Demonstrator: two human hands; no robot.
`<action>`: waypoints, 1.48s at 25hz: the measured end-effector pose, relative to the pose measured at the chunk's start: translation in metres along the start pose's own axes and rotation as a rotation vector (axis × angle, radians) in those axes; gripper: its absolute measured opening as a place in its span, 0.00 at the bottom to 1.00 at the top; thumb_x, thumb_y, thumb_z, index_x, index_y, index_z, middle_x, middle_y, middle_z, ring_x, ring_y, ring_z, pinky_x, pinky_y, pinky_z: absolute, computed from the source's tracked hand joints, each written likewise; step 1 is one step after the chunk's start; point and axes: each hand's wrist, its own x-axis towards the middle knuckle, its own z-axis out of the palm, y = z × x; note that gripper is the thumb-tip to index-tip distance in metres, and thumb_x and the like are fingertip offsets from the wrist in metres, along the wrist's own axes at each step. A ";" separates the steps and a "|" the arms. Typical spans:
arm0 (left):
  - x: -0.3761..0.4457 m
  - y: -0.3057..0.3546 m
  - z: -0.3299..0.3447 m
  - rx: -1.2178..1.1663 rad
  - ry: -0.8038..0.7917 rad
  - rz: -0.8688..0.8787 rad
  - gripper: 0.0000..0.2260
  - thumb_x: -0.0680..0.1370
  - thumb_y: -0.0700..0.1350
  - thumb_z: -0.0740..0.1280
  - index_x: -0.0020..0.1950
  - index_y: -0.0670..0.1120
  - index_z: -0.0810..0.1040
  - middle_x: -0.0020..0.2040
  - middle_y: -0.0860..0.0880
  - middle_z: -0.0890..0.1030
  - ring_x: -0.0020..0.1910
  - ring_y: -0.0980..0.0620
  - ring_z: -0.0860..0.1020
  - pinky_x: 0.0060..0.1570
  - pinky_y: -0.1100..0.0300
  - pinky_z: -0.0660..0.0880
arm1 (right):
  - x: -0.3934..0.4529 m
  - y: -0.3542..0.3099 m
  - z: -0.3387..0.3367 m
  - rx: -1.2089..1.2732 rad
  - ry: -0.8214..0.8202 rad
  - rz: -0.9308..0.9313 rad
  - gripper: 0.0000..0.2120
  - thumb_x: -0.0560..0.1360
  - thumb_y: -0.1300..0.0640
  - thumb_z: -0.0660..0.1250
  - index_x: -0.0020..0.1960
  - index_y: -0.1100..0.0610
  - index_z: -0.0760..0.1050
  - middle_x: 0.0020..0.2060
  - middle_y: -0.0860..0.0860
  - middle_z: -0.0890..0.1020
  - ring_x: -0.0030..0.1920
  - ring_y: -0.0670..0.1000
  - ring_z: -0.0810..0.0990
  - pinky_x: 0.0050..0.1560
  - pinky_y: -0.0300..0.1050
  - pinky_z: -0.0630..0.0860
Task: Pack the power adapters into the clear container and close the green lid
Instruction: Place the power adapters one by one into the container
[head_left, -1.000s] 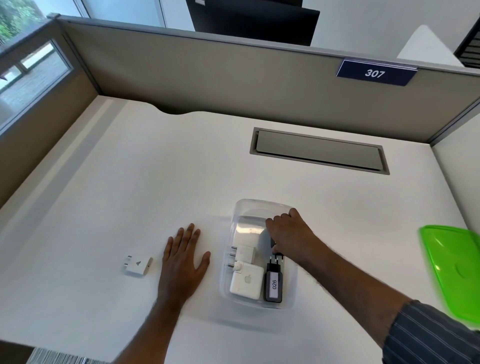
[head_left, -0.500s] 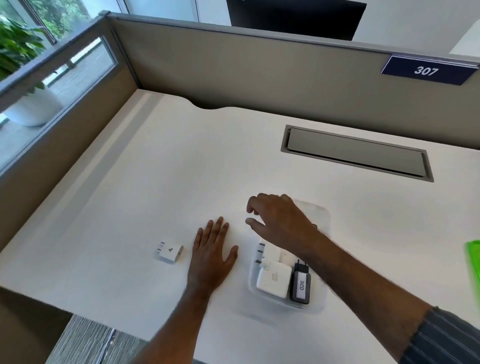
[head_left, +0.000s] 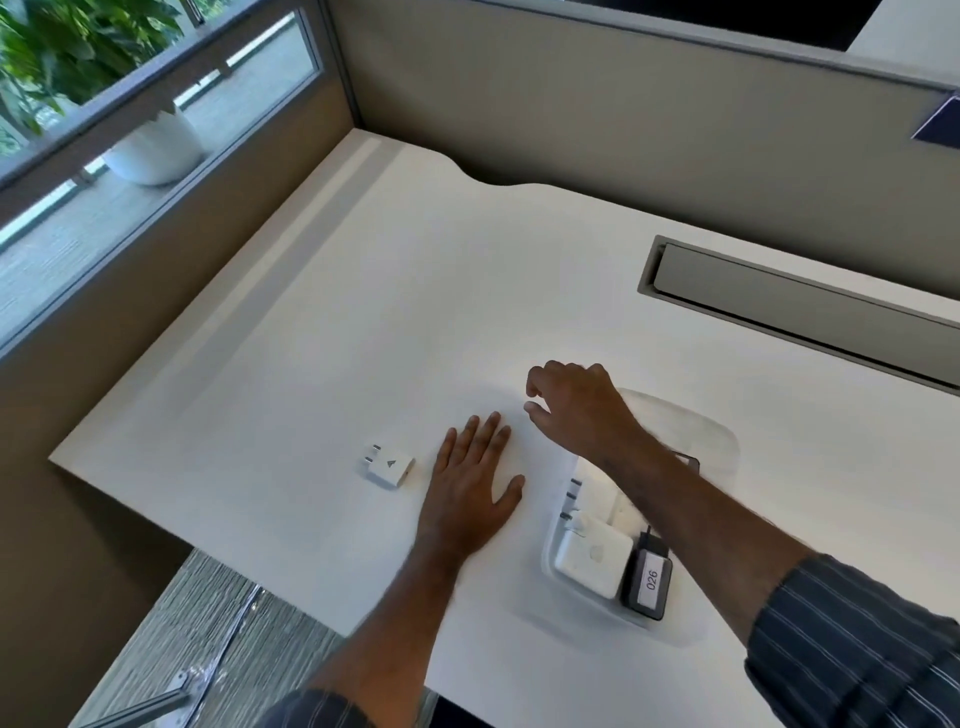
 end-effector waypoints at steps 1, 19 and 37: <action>0.000 -0.001 0.000 0.001 0.003 0.000 0.30 0.82 0.60 0.59 0.82 0.50 0.61 0.84 0.52 0.58 0.84 0.51 0.53 0.83 0.48 0.50 | 0.000 0.000 0.001 -0.001 0.003 0.001 0.10 0.79 0.46 0.64 0.53 0.52 0.76 0.48 0.48 0.82 0.48 0.54 0.81 0.55 0.53 0.73; -0.014 -0.034 -0.070 -0.070 -0.026 0.077 0.26 0.80 0.51 0.65 0.79 0.47 0.69 0.80 0.49 0.68 0.82 0.46 0.62 0.79 0.46 0.62 | -0.054 -0.034 0.016 0.010 0.093 0.024 0.15 0.76 0.50 0.70 0.58 0.57 0.79 0.55 0.52 0.82 0.60 0.52 0.81 0.80 0.59 0.55; -0.066 -0.174 -0.099 0.031 -0.034 -0.355 0.34 0.81 0.60 0.46 0.84 0.46 0.55 0.85 0.47 0.52 0.84 0.43 0.50 0.82 0.42 0.47 | -0.003 -0.160 0.071 0.143 -0.155 -0.029 0.32 0.71 0.34 0.69 0.67 0.53 0.72 0.59 0.49 0.78 0.58 0.55 0.77 0.58 0.52 0.71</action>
